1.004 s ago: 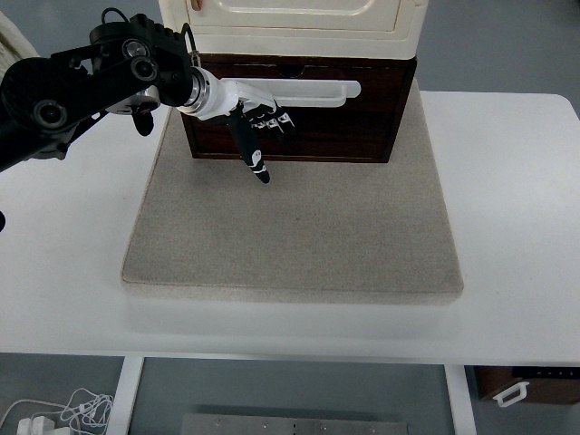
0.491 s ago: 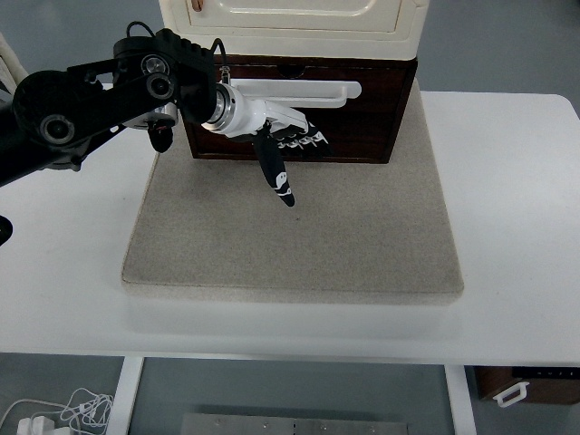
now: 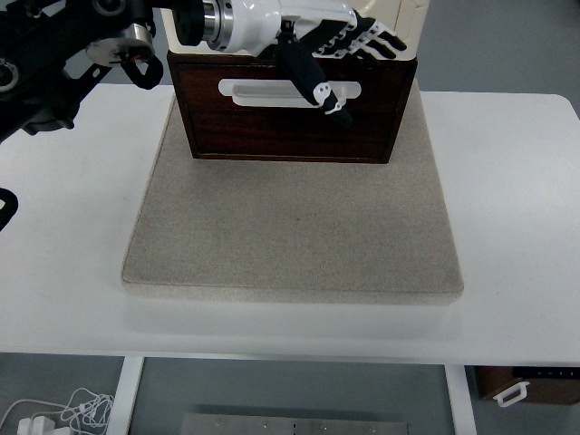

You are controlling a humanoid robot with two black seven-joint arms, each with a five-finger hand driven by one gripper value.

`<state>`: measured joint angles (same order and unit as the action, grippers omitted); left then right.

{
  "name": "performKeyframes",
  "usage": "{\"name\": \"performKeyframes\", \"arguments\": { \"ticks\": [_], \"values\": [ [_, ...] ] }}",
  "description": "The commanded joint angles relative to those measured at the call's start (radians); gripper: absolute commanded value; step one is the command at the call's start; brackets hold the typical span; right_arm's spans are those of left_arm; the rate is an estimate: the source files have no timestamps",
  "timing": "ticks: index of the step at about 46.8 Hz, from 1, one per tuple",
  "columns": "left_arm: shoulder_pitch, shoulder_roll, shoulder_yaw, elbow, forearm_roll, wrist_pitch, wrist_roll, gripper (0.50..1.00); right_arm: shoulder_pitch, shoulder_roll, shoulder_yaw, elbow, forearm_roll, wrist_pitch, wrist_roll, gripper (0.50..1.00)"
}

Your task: Close the drawer under the combination cabinet

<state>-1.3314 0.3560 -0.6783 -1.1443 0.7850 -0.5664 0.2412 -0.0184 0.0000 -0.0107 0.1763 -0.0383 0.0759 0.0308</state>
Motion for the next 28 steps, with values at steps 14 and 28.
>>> {"name": "performKeyframes", "arguments": {
  "ticks": [14,28],
  "values": [
    [0.02,0.014,-0.374,0.002,-0.067,0.0,-0.048,1.0,0.001,0.0,0.0,0.0,0.0,0.001,0.0,0.952],
    [0.017,0.014,-0.609,0.115,-0.138,0.016,-0.08,1.0,0.0,0.0,0.0,0.0,0.0,0.001,0.0,0.952]
  ]
}}
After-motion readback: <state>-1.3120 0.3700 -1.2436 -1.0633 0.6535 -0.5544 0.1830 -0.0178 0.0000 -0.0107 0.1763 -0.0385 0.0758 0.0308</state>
